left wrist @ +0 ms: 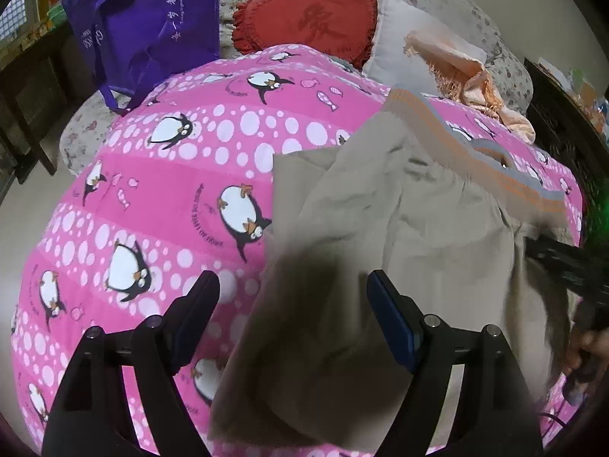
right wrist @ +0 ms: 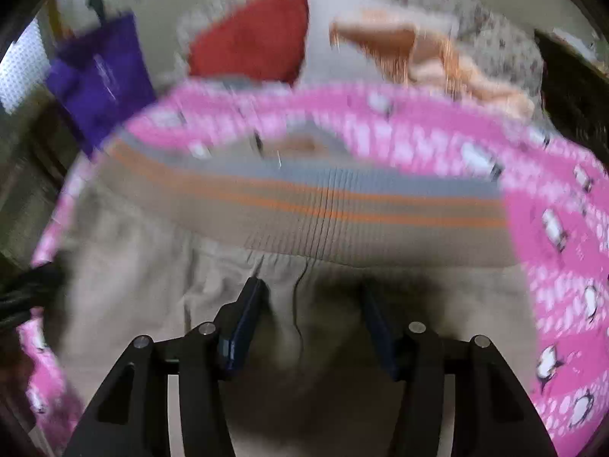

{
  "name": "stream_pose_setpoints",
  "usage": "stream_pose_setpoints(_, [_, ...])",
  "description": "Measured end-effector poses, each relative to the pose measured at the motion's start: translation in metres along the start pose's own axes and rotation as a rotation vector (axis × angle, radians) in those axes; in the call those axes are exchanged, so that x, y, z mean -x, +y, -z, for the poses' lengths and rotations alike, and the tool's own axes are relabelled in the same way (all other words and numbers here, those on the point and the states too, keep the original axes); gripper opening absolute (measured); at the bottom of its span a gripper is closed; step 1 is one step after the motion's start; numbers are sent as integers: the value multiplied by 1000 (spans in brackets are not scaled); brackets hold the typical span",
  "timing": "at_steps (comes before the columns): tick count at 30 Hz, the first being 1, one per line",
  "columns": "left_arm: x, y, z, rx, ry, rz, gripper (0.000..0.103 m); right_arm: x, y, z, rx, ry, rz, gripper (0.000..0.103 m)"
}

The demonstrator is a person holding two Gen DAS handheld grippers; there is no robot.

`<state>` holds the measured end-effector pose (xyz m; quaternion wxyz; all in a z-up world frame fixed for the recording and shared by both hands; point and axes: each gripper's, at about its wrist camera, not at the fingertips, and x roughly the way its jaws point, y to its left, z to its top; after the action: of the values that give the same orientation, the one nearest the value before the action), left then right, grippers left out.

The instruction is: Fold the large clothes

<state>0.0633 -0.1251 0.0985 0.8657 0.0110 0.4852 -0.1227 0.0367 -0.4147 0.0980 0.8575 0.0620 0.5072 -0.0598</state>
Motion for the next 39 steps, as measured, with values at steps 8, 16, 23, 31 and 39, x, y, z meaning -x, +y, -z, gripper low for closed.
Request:
stream_pose_setpoints(8, [18,-8,11,-42,-25,0,80,38,0,15,4,-46,-20,60])
stream_pose_setpoints(16, [24,-15,23,-56,-19,6,80,75,-28,67,-30,-48,16,67])
stream_pose_setpoints(23, [25,-5,29,-16,17,38,80,48,-43,89,-65,77,33,69])
stream_pose_setpoints(31, [13,33,18,91,40,203,88,94,-9,48,-39,-62,-89,78])
stream_pose_setpoints(39, [-35,44,2,149,110,352,94,68,7,42,-81,-13,-159,78])
